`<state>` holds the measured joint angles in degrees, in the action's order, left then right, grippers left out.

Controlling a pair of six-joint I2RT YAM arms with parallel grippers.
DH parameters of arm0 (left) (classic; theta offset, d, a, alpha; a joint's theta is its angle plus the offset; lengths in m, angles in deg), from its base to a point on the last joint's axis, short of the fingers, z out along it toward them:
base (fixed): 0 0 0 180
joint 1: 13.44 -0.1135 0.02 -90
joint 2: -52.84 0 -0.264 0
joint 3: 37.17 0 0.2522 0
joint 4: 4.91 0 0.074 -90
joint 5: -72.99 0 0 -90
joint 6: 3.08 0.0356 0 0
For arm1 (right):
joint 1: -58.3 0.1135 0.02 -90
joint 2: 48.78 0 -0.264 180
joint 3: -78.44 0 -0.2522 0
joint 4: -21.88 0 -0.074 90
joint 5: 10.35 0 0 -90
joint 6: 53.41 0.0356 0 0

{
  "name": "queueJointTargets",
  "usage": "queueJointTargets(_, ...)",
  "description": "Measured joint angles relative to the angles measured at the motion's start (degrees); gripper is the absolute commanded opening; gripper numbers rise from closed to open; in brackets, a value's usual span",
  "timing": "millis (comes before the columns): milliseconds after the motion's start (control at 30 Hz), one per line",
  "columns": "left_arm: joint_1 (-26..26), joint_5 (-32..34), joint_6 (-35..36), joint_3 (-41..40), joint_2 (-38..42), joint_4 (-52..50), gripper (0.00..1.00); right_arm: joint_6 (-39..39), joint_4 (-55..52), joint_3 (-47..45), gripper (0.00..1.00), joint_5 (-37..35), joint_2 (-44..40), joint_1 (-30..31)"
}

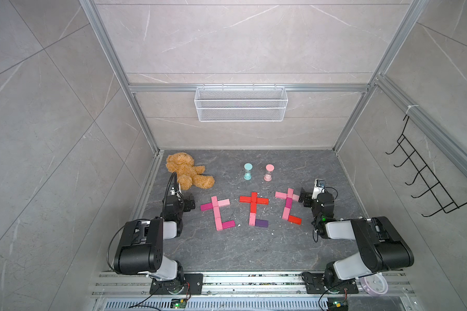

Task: Assemble the letter t with building blocks
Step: Reset both arms

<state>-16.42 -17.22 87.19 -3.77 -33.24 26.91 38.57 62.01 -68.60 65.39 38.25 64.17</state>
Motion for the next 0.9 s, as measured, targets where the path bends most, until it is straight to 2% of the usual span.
queueJointTargets(100, -0.07, -2.45, 0.72, -0.96, 0.04, 1.6, 1.0, 0.02, 0.0, 0.0, 1.0, -0.02, 0.0, 0.0)
queueJointTargets(267, -0.09, 5.84, -1.86, -1.01, 0.04, 1.73, 1.0, 0.0, 0.02, 0.0, 1.0, -0.02, 0.0, 0.0)
queueJointTargets(467, -0.37, 3.1, -1.53, -0.02, 0.04, 0.52, 1.0, 0.0, 0.11, -0.02, 1.0, 0.0, 0.0, 0.0)
queueJointTargets(900, -0.37, 2.67, -1.53, 0.13, 0.04, -0.48, 1.0, 0.02, 0.42, -0.04, 1.0, 0.61, 0.0, -0.13)
